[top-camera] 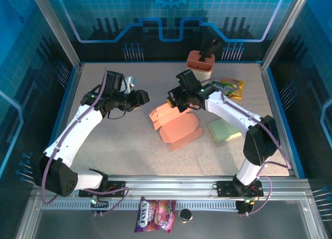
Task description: Fold the paper box
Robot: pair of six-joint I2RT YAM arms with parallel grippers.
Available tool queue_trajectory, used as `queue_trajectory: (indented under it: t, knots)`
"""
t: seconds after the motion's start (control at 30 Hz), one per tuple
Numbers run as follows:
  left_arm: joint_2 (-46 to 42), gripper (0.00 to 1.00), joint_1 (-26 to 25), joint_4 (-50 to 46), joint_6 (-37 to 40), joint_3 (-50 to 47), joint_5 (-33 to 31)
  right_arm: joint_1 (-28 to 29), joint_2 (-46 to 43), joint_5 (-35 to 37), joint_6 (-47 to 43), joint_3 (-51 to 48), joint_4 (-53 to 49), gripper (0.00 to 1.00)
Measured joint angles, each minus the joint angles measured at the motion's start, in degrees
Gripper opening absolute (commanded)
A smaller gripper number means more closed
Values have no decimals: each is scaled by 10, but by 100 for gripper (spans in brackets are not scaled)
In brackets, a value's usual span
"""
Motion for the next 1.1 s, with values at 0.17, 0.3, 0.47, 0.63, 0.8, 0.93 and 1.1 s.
queue_trajectory:
  t: [0.17, 0.3, 0.47, 0.63, 0.8, 0.93, 1.1]
  knots:
    - [7, 47, -13, 1, -77, 2, 0, 0, 13, -8, 4, 0, 38, 0]
    - [31, 47, -32, 5, -144, 6, 0, 0, 21, -14, 9, 0, 52, 0]
    - [61, 47, -41, 5, -190, 6, -9, 0, 21, -19, 18, -4, 68, 0]
    - [81, 46, -43, 17, -212, 6, -11, 0, 21, -21, 24, -14, 75, 0]
    - [101, 43, -52, 42, -225, 6, -11, 0, 21, -23, 31, -26, 89, 0]
    - [111, 43, -54, 54, -227, 6, -14, 0, 21, -20, 35, -42, 106, 0]
    - [104, 46, -47, 55, -206, 6, -26, -1, 16, -18, 42, -91, 167, 0]
